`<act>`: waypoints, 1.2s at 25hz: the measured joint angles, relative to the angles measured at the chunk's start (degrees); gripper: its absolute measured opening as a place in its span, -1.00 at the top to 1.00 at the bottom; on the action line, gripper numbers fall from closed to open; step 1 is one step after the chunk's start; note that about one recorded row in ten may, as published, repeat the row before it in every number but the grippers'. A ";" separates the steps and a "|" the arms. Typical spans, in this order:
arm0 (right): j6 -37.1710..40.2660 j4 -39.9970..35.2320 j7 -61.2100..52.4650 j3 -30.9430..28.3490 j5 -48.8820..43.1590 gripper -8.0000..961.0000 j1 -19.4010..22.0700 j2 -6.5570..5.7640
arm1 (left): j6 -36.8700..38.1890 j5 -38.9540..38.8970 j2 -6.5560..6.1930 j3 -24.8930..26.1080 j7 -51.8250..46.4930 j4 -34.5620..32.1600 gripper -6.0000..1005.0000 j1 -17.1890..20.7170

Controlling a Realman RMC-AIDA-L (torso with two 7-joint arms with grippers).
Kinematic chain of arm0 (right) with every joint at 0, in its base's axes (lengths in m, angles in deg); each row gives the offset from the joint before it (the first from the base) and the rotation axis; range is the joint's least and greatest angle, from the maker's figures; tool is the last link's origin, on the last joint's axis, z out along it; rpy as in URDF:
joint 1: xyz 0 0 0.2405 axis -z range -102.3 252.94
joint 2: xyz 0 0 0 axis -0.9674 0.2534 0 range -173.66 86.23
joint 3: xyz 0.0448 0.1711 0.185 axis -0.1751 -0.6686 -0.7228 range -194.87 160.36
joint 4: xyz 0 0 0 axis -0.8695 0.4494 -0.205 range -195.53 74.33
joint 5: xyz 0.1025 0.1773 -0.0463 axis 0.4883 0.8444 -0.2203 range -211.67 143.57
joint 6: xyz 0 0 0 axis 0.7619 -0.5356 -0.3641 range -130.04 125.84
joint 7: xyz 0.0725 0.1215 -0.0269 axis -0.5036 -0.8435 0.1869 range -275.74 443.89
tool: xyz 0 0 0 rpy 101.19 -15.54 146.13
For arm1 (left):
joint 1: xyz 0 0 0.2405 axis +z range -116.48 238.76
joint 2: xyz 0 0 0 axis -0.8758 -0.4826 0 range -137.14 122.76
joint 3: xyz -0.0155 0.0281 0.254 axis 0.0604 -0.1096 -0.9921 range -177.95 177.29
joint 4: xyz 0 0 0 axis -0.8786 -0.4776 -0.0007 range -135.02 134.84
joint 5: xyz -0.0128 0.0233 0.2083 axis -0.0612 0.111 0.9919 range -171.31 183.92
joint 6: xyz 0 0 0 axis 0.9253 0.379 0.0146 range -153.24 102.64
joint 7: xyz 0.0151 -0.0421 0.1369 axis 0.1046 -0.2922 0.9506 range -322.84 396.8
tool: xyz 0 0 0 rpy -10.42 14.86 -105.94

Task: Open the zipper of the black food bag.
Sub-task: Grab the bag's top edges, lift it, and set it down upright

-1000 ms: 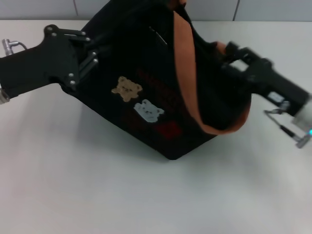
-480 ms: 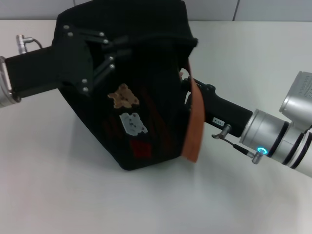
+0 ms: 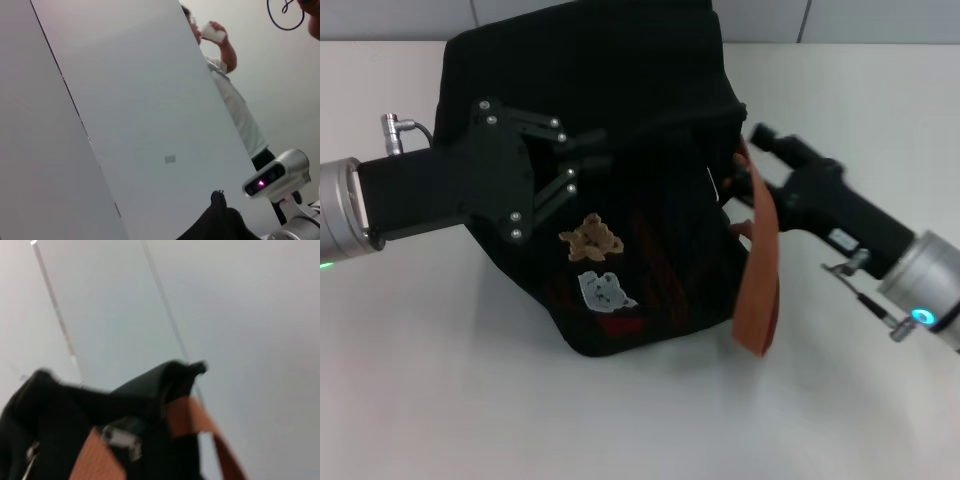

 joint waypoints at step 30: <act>3.75 -3.76 -2.89 -8.89 -7.43 -0.67 3.59 -0.30 | -2.68 -0.31 0.03 -3.23 0.14 1.84 0.81 -0.44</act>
